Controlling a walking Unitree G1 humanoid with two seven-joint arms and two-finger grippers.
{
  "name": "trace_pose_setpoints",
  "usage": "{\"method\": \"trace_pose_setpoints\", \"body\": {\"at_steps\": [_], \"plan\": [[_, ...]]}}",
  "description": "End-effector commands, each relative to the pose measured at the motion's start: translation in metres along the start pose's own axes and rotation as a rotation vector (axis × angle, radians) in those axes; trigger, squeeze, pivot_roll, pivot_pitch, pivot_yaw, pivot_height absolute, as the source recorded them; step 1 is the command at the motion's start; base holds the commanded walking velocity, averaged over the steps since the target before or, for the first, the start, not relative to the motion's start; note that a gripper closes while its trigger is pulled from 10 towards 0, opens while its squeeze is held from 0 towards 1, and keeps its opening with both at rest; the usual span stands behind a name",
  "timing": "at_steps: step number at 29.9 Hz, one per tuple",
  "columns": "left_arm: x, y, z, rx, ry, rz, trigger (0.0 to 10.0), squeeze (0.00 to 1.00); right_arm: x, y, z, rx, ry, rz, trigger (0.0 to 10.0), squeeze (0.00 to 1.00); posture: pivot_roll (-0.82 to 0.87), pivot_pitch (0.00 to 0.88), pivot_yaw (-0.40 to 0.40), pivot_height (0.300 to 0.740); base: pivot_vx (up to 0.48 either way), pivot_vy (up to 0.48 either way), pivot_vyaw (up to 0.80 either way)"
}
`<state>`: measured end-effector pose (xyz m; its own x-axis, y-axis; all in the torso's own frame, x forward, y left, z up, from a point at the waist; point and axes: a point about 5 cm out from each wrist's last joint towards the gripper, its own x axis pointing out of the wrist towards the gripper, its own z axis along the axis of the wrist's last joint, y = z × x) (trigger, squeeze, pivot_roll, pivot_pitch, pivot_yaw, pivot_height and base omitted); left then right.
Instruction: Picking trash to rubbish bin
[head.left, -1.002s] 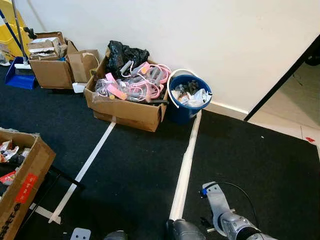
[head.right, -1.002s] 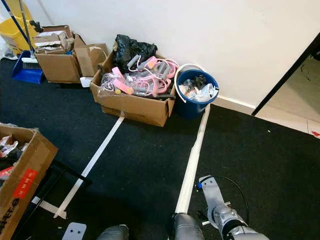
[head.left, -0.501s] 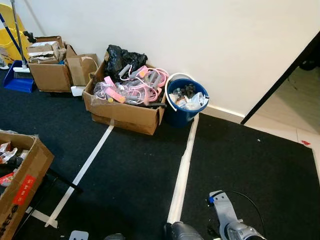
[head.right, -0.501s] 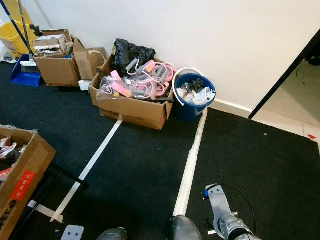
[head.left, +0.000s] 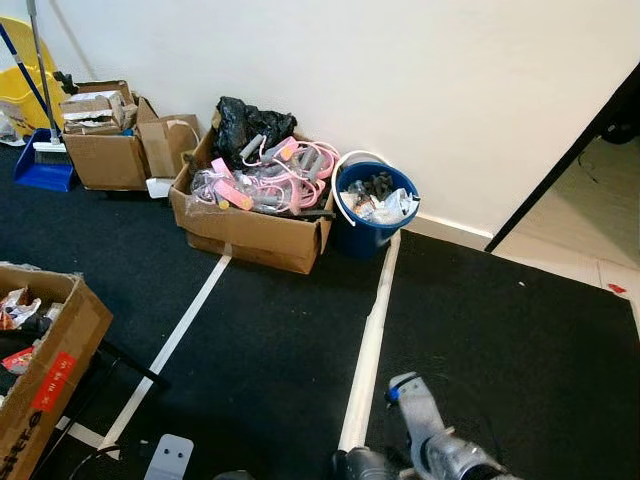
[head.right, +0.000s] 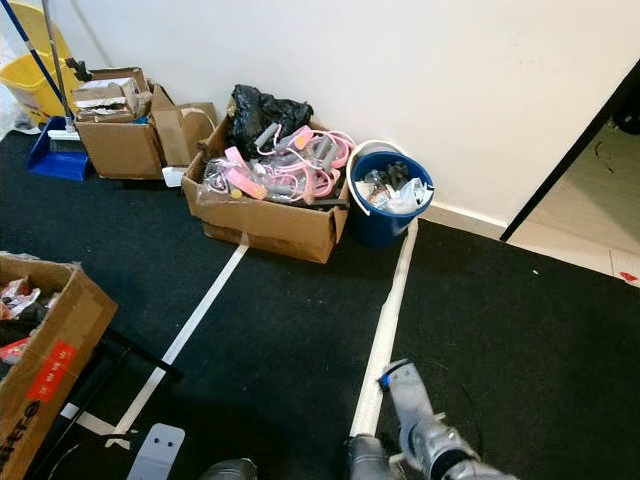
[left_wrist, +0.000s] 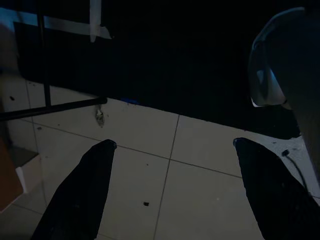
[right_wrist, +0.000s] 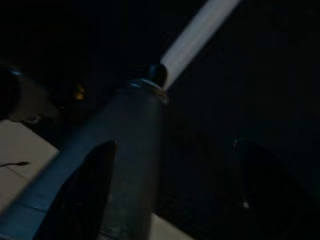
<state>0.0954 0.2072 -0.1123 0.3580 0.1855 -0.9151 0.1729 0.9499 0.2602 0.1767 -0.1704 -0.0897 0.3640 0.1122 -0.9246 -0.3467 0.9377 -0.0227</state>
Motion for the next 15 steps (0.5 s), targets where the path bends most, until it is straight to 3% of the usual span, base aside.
{"method": "trace_pose_setpoints", "body": {"at_steps": [1, 7, 8, 15], "plan": [[-0.004, -0.026, -0.016, 0.041, 0.052, -0.094, 10.0, 0.0, 0.0, 0.004, -0.017, 0.022, 0.058, 0.016, 10.0, 0.0, 0.06, 0.076, -0.017, 0.74, 0.0, 0.0, 0.0], [-0.005, -0.027, -0.021, 0.087, 0.071, -0.101, 10.0, 0.0, -0.002, -0.007, -0.021, 0.032, 0.059, -0.005, 10.0, 0.0, 0.05, 0.074, -0.004, 0.74, 0.0, 0.0, 0.0], [-0.004, -0.018, -0.017, 0.088, 0.06, -0.082, 10.0, 0.0, -0.002, -0.006, -0.024, 0.035, 0.064, -0.002, 10.0, 0.0, 0.05, 0.076, 0.002, 0.74, 0.0, 0.0, 0.0], [0.0, -0.003, -0.003, 0.091, 0.025, -0.054, 10.0, 0.0, -0.003, -0.006, -0.03, 0.029, 0.08, 0.003, 10.0, 0.0, 0.06, 0.077, 0.013, 0.74, 0.0, 0.0, 0.0]]}}
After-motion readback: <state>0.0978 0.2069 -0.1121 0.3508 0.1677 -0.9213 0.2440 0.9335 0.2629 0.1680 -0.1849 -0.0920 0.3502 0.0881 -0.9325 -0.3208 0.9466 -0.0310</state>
